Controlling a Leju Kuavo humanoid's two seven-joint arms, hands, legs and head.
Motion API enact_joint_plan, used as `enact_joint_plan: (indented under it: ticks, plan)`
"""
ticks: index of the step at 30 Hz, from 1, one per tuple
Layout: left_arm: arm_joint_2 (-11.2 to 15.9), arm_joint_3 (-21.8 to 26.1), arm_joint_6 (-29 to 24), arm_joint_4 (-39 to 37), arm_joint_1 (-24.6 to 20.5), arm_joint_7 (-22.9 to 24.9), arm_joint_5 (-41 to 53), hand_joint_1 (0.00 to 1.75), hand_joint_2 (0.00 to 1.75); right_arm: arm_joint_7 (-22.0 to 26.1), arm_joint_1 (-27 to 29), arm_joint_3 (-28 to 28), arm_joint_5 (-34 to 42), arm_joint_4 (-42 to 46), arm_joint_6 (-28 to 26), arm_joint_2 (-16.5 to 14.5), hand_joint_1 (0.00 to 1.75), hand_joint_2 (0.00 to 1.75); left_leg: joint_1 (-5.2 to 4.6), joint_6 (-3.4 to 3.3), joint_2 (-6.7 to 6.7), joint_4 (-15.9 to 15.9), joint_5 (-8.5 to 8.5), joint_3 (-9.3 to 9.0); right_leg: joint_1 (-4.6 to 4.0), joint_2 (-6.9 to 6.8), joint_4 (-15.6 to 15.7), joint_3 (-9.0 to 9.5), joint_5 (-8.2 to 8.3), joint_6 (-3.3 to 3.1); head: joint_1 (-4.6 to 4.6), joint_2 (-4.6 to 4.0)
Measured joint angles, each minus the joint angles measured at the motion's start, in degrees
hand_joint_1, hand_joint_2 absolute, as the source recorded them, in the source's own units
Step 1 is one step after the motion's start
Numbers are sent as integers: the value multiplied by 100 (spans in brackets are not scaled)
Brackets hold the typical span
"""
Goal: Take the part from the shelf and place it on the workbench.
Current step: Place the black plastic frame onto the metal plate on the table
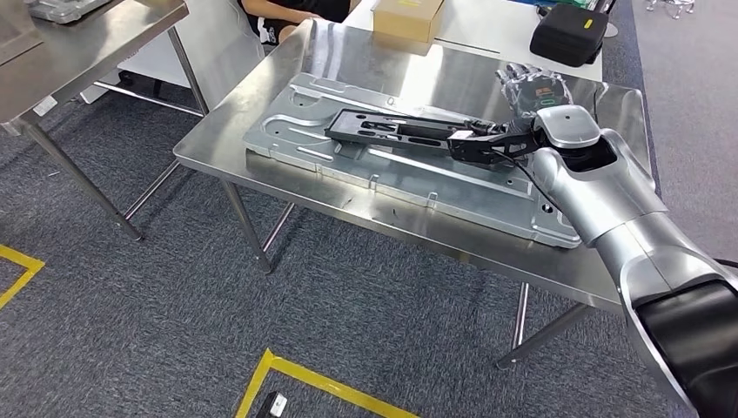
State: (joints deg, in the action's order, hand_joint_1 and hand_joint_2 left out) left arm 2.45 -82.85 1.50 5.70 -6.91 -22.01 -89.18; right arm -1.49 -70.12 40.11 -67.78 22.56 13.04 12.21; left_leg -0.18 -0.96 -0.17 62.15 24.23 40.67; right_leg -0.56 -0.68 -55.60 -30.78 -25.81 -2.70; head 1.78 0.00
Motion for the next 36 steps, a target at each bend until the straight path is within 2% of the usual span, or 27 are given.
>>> enact_joint_plan:
  ticks: [2, 3, 4, 5, 7, 8, 9, 13, 15, 17, 18, 19, 20, 21, 23, 24, 25, 28, 30, 31, 32, 33, 34, 35, 36]
  plan:
    - [1, 2, -10, 0, 5, 7, -4, 0, 0, 2, -5, -3, 0, 7, 0, 1, 0, 0, 30, 59, -5, 680, 475, 208, 7, -4, 13, -94, 92, -1, 3, 0]
    - [2, 2, -13, 0, 5, 7, -6, 0, 0, 2, 1, -5, 0, 8, 1, 3, 0, 0, 52, 92, -4, 968, 597, 266, 14, -4, 0, -151, 123, 19, 3, 0]
    - [3, 3, -16, 0, 6, 7, -8, 0, 0, 6, 9, -7, 0, 8, 2, 4, 0, 0, 73, 124, -1, 1096, 615, 244, 26, -2, -23, -209, 150, 39, 2, 0]
    - [4, 3, -20, 0, 8, 8, -8, 0, 0, 10, 14, -8, 0, 8, 2, 5, 0, 0, 92, 151, 1, 1004, 540, 110, 43, 1, -54, -265, 171, 60, 3, 0]
    - [8, 3, -25, 0, 9, 9, -8, 0, 0, 20, 17, -11, 0, 11, 1, 6, 0, 0, 127, 187, 8, 305, 355, -400, 76, 9, -157, -369, 180, 106, 4, 0]
    - [10, 3, -27, 0, 13, 9, -8, 0, 0, 19, 18, -17, 0, 11, 1, 13, 0, 0, 125, 172, 1, -5, 292, -617, 81, 12, -215, -416, 177, 132, 3, 0]
    - [12, 4, -29, 0, 17, 7, -7, 0, 0, 17, 20, -25, 0, 13, 1, 20, 0, 0, 119, 145, -6, -211, 273, -748, 80, 14, -270, -453, 172, 162, 2, 0]
    - [25, 6, -50, 0, 26, -5, -4, 0, 0, 27, 23, -55, 0, 16, 2, 36, 0, 0, 98, -41, -17, -309, 253, -758, 84, 40, -376, -537, 176, 288, -3, 0]
    - [27, 6, -61, 0, 22, -21, -4, 0, 0, 27, 10, -69, 0, 16, 4, 53, 0, 0, 116, -119, -9, -345, 203, -741, 106, 51, -700, -680, -50, 350, -5, 0]
    - [28, 6, -73, 0, 25, -36, -2, 0, 0, 29, 2, -84, 0, 15, 12, 71, 0, 0, 119, -159, -4, -351, 175, -706, 125, 56, -1415, -1000, -431, 400, -10, 0]
    - [28, 6, -79, 0, 29, -41, -1, 0, 0, 32, 9, -87, 0, 15, 19, 78, 0, 0, 117, -167, -2, -350, 166, -691, 132, 57, -1743, -1147, -555, 415, -10, 0]
    - [28, 6, -85, 0, 32, -45, 1, 0, 0, 34, 20, -87, 0, 15, 24, 84, 0, 0, 115, -168, 0, -350, 159, -680, 136, 57, -1912, -1217, -581, 422, -10, 0]
    - [28, 6, -90, 0, 34, -48, 2, 0, 0, 35, 28, -88, 0, 15, 28, 91, 0, 0, 114, -165, 0, -349, 152, -674, 137, 57, -1860, -1177, -497, 420, -10, 0]
    - [28, 6, -93, 0, 34, -50, 3, 0, 0, 35, 28, -90, 0, 15, 28, 96, 0, 0, 114, -159, 1, -349, 147, -676, 138, 57, -1586, -1024, -325, 408, -10, 0]
    - [28, 6, -109, 0, 31, -60, 3, 0, 0, 35, 7, -97, 0, 17, 23, 113, 0, 0, 106, -135, -2, -348, 137, -675, 119, 58, -777, -600, -5, 368, -9, 0]
    - [28, 6, -122, 0, 29, -65, 2, 0, 0, 35, -4, -103, 0, 21, 21, 123, 0, 0, 100, -114, -4, -350, 129, -668, 101, 61, -493, -459, 72, 347, -8, 0]
    - [28, 6, -138, 0, 29, -71, 1, 0, 0, 35, -11, -109, 1, 25, 19, 136, 0, 0, 95, -88, -6, -353, 119, -657, 83, 64, -343, -395, 87, 330, -8, 0]
    - [28, 6, -180, 0, 39, -76, -1, 0, 0, 35, -15, -124, 3, 40, 12, 170, 0, 0, 91, 6, -7, -373, 115, -638, 76, 66, -266, -391, 118, 255, -5, 0]
    - [30, 6, -205, 0, 40, -77, -5, 0, 0, 35, -31, -137, 4, 64, 1, 180, 0, 0, 87, 41, -4, -113, 312, -517, 99, 60, -196, -371, 165, 177, 0, 0]
    - [31, 6, -210, 0, 42, -77, -8, 0, 0, 34, -38, -144, 3, 75, -2, 185, 0, 0, 88, 46, -1, 212, 500, -372, 101, 56, -180, -367, 178, 149, 3, 0]
    - [31, 6, -211, 0, 45, -77, -11, 0, 0, 34, -44, -150, 2, 79, -1, 190, 0, 44, 87, 49, -2, 623, 701, -188, 91, 57, -179, -373, 181, 132, 4, 0]
    - [31, 6, -211, 0, 49, -78, -15, 0, 0, 34, -45, -154, 1, 81, 1, 195, 0, 44, 87, 52, -2, 1017, 854, -12, 78, 58, -183, -379, 181, 124, 5, 0]
    - [31, 6, -209, 0, 50, -80, -21, 0, 0, 34, -44, -155, 0, 81, 3, 198, 0, 44, 87, 52, -2, 1263, 910, 97, 64, 64, -189, -384, 181, 120, 5, 0]
    - [31, 6, -204, 0, 47, -81, -28, 0, 0, 35, -45, -156, -1, 83, 5, 200, 0, 44, 86, 45, -2, 1283, 849, 99, 52, 72, -199, -387, 180, 117, 5, 0]
    - [31, 6, -199, 0, 45, -85, -36, 0, 0, 35, -52, -156, -1, 89, 6, 204, 0, 0, 85, 28, -2, 1067, 689, -12, 43, 84, -213, -387, 176, 116, 5, 0]
